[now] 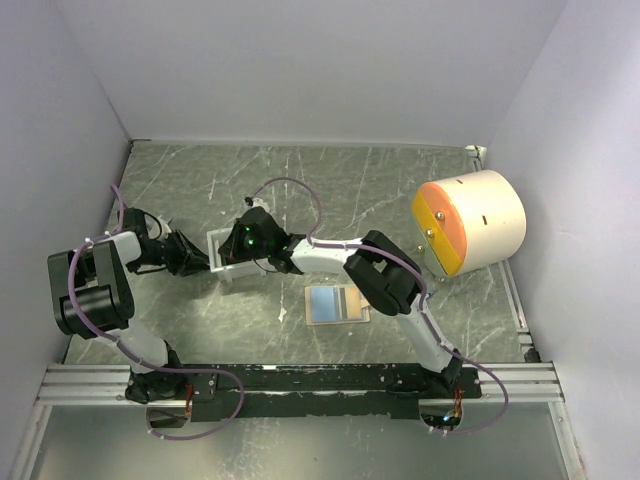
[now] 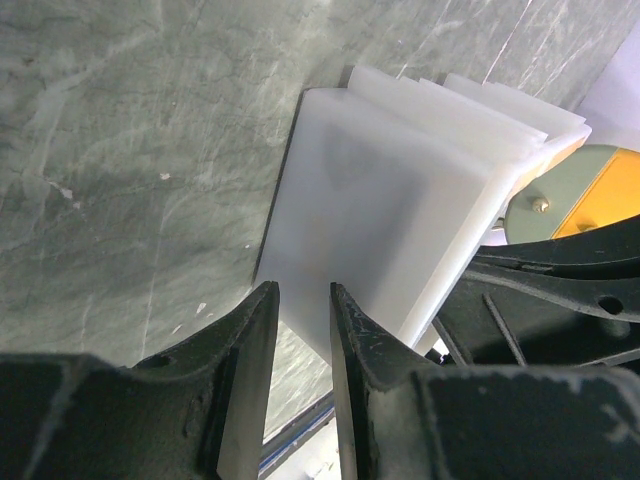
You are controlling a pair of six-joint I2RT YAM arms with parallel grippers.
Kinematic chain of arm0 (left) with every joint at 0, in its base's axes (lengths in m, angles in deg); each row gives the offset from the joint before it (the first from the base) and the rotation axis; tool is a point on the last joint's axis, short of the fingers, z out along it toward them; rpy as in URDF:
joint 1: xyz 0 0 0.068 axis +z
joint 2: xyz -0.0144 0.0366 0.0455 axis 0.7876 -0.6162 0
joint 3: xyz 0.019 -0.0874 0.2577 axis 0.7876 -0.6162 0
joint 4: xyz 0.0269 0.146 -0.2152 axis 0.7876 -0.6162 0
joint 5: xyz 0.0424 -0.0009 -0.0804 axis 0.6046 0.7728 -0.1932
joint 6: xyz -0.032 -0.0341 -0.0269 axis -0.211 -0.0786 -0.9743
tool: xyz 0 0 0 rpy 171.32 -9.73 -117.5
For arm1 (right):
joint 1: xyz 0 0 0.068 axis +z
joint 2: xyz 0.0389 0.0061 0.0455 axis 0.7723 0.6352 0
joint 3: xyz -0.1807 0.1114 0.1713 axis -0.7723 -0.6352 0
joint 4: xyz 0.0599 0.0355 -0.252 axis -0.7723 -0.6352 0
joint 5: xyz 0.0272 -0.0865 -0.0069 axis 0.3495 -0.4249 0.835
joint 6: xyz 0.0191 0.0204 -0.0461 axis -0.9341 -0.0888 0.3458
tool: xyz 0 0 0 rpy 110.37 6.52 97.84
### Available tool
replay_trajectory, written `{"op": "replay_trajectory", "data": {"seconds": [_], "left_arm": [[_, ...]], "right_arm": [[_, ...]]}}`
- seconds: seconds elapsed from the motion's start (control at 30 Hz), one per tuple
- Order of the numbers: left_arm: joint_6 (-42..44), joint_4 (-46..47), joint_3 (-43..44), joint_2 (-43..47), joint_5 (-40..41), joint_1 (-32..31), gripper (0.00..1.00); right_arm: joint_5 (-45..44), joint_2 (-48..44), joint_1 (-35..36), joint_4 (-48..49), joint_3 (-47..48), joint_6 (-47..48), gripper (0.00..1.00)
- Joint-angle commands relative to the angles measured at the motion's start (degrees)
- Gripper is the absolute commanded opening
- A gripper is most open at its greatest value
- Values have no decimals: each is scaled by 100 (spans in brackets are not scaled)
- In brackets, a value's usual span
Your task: Put the credit cards into the card holder
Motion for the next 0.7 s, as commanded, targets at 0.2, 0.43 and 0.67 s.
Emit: {"op": "replay_trajectory", "data": {"seconds": [0.2,0.43,0.67], "left_arm": [[79,-3,-6,42,-120,-24,39],[68,-4,-11,92,-47,-22,39],[49,-133,62,390,270,-24,40]], "right_arm": [[-400,-622,32,-202,-213,529,0],[-336,-674,2,-116,-317,592,0],[-474,-902,-29,-232,-430,636,0]]}}
